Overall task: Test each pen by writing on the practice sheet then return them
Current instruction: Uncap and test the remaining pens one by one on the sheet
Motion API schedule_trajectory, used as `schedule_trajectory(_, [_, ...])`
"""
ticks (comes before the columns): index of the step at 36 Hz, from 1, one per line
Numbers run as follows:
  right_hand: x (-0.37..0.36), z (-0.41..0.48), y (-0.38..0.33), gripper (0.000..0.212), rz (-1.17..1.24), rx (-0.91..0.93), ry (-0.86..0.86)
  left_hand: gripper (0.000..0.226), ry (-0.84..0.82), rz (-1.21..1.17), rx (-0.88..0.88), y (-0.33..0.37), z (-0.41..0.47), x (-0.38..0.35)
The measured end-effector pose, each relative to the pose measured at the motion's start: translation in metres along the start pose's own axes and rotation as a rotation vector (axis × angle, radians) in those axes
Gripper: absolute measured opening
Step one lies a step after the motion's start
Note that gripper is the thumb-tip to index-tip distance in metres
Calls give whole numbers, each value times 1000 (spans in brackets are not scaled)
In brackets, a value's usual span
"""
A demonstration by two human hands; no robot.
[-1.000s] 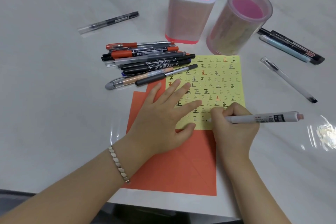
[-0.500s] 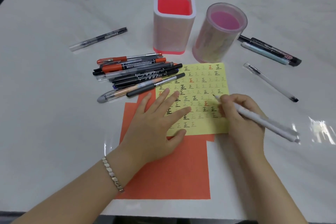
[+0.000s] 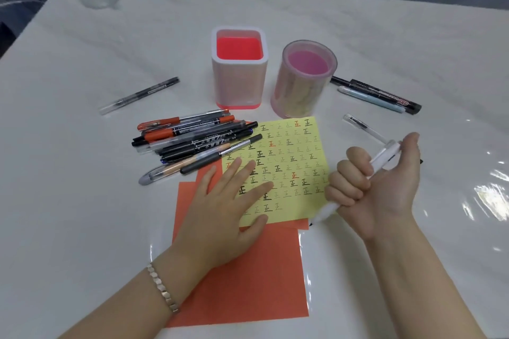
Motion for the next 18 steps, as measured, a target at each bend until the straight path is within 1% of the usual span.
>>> schedule_trajectory(4, [-5,2,2,53,-18,-105,4,48,-2,-5,-2,0,0,0])
schedule_trajectory(9, [-4,6,8,61,89,-134,6,48,-17,-3,0,-1,0,-1])
schedule_trajectory(11, [-3,8,10,53,120,-83,34,47,-28,-12,-2,0,0,-1])
schedule_trajectory(14, [-3,9,13,35,78,31,54,45,-15,-23,-4,0,-1,0])
schedule_trajectory(16, [-5,7,15,26,28,93,61,43,21,-52,-9,3,0,4])
schedule_trajectory(18, [-6,5,16,20,-27,142,71,48,96,-144,-20,11,0,10])
Point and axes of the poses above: each hand's wrist, its own z-axis towards the middle knuckle, its own x-axis out of the back of the hand, y = z × x, the point moved 2 cm from there along z, towards the middle knuckle, and after that the axes turned 15 degrees about -y, right-handed, at the moved point
